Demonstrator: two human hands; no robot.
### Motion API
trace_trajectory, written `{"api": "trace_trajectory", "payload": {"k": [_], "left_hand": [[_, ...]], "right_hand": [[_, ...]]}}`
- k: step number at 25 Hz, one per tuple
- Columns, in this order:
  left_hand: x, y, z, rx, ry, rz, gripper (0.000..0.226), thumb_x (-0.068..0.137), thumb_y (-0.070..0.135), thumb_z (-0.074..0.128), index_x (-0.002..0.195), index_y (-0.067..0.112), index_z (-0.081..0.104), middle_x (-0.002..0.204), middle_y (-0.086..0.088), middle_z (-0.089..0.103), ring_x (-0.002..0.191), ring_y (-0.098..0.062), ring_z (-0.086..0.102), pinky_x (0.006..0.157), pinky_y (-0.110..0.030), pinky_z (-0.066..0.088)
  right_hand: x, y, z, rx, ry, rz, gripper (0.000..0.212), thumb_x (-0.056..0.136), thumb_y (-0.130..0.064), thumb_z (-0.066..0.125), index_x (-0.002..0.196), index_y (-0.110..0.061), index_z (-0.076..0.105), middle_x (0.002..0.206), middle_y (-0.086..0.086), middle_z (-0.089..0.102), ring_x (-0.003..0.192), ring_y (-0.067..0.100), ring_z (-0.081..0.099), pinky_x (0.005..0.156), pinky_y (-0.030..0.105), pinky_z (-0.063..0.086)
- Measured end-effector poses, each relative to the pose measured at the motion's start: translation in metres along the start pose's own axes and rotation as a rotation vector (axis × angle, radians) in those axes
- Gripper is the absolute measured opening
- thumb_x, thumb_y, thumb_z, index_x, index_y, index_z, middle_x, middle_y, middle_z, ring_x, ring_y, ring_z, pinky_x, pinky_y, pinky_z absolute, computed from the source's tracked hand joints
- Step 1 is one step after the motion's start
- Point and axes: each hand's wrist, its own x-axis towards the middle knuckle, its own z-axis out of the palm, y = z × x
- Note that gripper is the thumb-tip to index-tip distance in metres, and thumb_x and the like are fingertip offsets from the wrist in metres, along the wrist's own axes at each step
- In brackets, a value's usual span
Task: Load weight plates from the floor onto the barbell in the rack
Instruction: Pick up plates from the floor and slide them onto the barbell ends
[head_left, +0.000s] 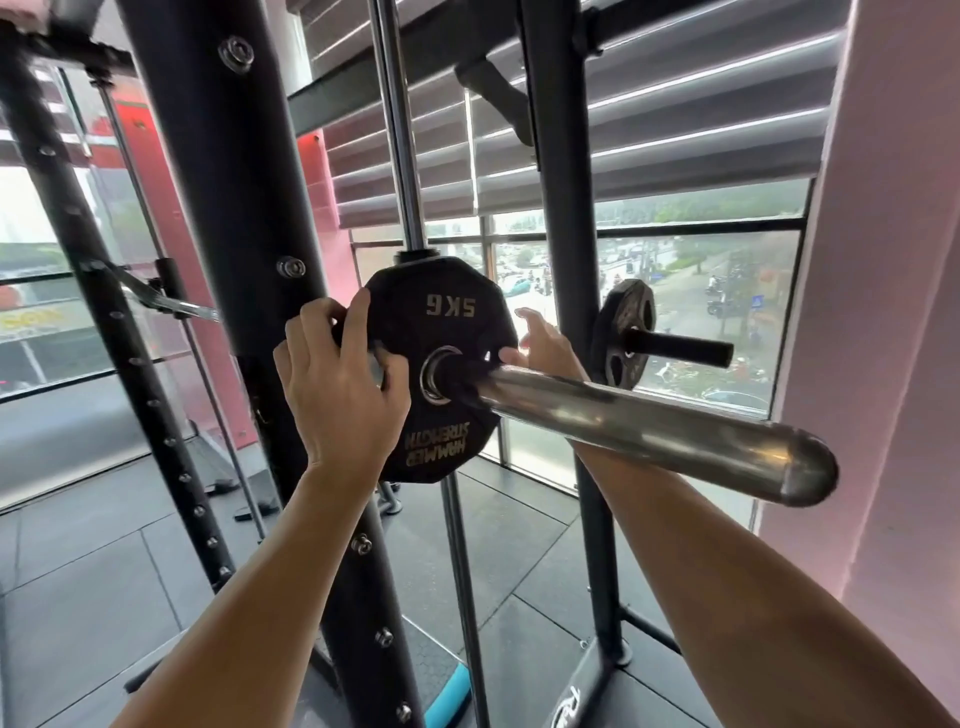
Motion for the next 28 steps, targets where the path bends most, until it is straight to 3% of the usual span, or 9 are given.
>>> {"api": "trace_trajectory", "payload": {"k": [3,7,11,17,22,28], "left_hand": [[0.005,0.047,-0.018,-0.189,-0.092,0.09,0.053,0.091,0.021,0.054,0.142,0.007,0.051,0.13,-0.021,0.054,0.121,-0.034,0.05,0.104,-0.049,0.04],[0.023,0.135,-0.032,-0.403,-0.263,0.238,0.057,0.098,0.044,0.046,0.145,0.012,0.049,0.147,-0.018,0.045,0.137,-0.033,0.042,0.115,-0.05,0.033],[0.011,0.216,-0.041,-0.54,-0.398,0.316,0.067,0.095,0.058,0.043,0.147,0.016,0.048,0.154,-0.013,0.041,0.141,-0.031,0.04,0.114,-0.054,0.034],[-0.057,0.312,-0.084,-0.685,-0.512,0.502,0.076,0.095,0.066,0.027,0.147,0.014,0.047,0.152,-0.015,0.046,0.139,-0.032,0.045,0.118,-0.049,0.033],[-0.107,0.353,-0.085,-0.726,-0.565,0.523,0.075,0.098,0.064,0.023,0.153,0.015,0.039,0.156,-0.016,0.04,0.145,-0.033,0.037,0.12,-0.053,0.027],[-0.165,0.367,-0.037,-0.686,-0.676,0.508,0.078,0.096,0.067,0.022,0.153,0.016,0.036,0.159,-0.016,0.035,0.147,-0.034,0.032,0.119,-0.057,0.027]], "right_hand": [[-0.022,-0.003,-0.053,-0.128,0.2,-0.08,0.038,0.095,-0.015,0.06,0.127,0.003,0.057,0.111,0.026,0.062,0.1,0.035,0.061,0.089,0.047,0.051],[-0.072,0.0,-0.133,-0.394,0.356,-0.092,0.053,0.099,-0.048,0.039,0.137,-0.012,0.051,0.139,0.009,0.054,0.132,0.026,0.046,0.105,0.044,0.044],[-0.143,0.008,-0.217,-0.719,0.389,0.032,0.067,0.097,-0.063,0.028,0.149,-0.021,0.037,0.158,0.005,0.034,0.148,0.028,0.025,0.116,0.051,0.032],[-0.253,0.006,-0.294,-1.011,0.421,0.24,0.07,0.096,-0.063,0.031,0.151,-0.02,0.034,0.16,0.006,0.03,0.15,0.029,0.018,0.117,0.055,0.027],[-0.329,0.003,-0.331,-1.115,0.384,0.418,0.075,0.095,-0.068,0.021,0.154,-0.023,0.025,0.163,0.006,0.022,0.152,0.029,0.01,0.12,0.055,0.017],[-0.377,0.03,-0.349,-1.137,0.327,0.554,0.074,0.095,-0.067,0.024,0.154,-0.021,0.027,0.162,0.009,0.024,0.151,0.03,0.012,0.118,0.058,0.021]]}}
